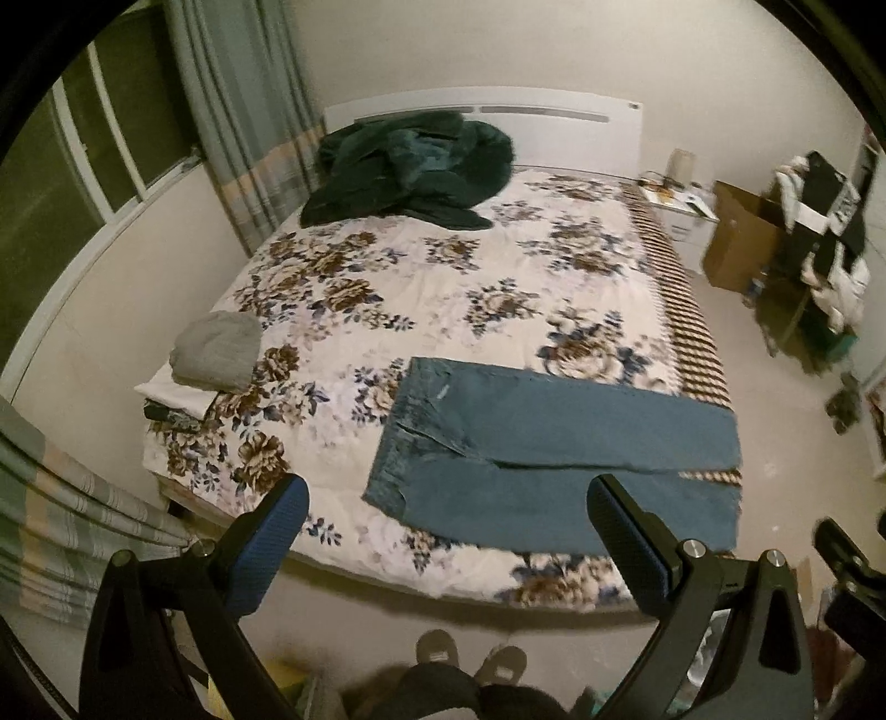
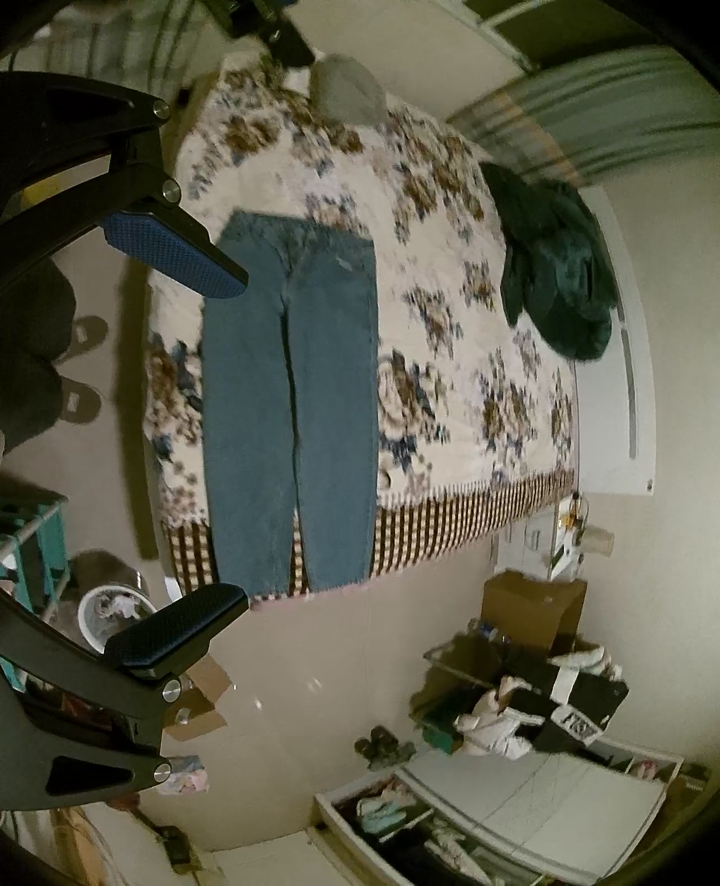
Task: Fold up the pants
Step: 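Grasp the jeans waistband with the left tool while the right tool grasps the leg hems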
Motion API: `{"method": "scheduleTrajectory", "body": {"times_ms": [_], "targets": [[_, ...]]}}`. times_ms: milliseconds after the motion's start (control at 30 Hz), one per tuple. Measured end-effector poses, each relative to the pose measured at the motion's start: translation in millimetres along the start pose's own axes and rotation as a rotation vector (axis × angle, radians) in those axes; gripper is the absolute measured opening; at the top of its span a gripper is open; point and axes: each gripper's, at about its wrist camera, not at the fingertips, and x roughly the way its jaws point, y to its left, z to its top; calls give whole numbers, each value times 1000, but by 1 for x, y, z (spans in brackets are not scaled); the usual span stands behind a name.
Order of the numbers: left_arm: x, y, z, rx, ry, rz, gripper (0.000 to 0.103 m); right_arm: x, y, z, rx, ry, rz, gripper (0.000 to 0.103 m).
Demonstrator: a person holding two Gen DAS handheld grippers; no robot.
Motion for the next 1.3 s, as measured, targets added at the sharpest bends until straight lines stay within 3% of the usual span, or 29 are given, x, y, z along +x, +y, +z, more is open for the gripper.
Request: {"method": "scheduleTrajectory", "body": {"times_ms": [100, 267, 533, 700, 933, 1067, 1167, 1300], "targets": [[40, -5, 13, -12, 40, 12, 103, 42, -9, 17, 28, 26, -35, 103], [118, -23, 38, 7, 133, 26, 103, 132, -31, 53, 84, 114, -7, 103], [276, -36, 94, -23, 328, 30, 103, 334, -52, 117, 249, 284, -56, 103], [409, -31, 121, -124, 507, 46, 103, 471, -70, 152, 401, 411, -94, 103], [555, -23, 137, -287, 664, 93, 103, 633, -112, 171, 642, 562, -128, 103], [629, -20, 146, -400, 729, 93, 103, 705, -132, 175, 717, 621, -160, 103], [677, -18, 147, -451, 769, 113, 103, 737, -143, 173, 740, 648, -196, 103], [723, -6, 130, -482, 845, 204, 102, 785, -156, 177, 778, 675, -237, 103]]}}
